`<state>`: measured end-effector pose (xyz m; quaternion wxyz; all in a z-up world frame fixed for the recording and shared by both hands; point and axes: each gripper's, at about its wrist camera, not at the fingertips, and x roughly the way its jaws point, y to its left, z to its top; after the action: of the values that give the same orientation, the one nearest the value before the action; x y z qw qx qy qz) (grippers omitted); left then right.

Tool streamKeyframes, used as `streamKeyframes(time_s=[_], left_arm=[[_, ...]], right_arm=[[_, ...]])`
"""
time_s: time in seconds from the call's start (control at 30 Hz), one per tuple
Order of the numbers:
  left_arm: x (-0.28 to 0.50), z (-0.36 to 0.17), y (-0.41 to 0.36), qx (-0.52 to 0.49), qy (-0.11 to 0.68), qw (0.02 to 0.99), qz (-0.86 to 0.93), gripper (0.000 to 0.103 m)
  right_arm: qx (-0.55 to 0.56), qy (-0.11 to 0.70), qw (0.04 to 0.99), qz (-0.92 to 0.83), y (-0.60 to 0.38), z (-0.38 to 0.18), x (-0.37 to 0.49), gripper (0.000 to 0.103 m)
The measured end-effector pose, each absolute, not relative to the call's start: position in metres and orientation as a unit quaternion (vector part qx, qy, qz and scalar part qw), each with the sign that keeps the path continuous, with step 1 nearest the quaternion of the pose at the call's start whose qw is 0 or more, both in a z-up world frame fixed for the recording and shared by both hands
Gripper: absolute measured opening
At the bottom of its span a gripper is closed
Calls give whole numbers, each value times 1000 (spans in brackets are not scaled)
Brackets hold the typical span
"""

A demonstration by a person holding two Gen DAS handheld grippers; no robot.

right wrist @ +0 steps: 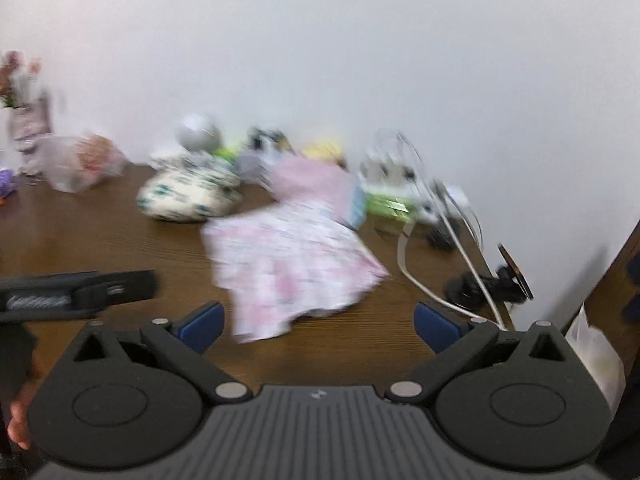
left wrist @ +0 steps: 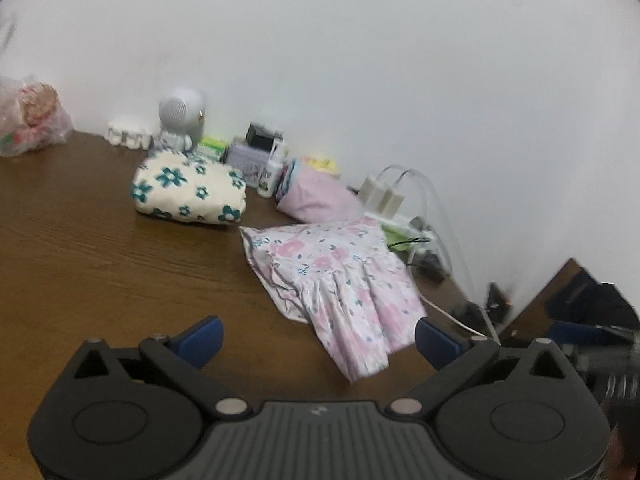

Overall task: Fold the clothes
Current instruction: 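Reach both tools to the pink floral dress and pinch its fabric, then lift the dress with both tools and spread it flat across the table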

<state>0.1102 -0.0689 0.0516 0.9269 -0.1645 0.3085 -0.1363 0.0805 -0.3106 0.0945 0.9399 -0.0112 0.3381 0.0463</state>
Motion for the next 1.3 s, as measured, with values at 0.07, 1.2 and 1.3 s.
streamKeyframes(time_s=[0.07, 1.2, 1.3], left_arm=[[134, 38, -86, -161, 331, 920, -133, 100], [-17, 251, -8, -189, 60, 938, -286, 1], [-60, 293, 8, -176, 10, 942, -284, 1]], right_arm=[[29, 374, 926, 41, -337, 87, 125, 103], [101, 184, 942, 261, -298, 285, 15, 1], [82, 123, 950, 276, -287, 336, -39, 1]])
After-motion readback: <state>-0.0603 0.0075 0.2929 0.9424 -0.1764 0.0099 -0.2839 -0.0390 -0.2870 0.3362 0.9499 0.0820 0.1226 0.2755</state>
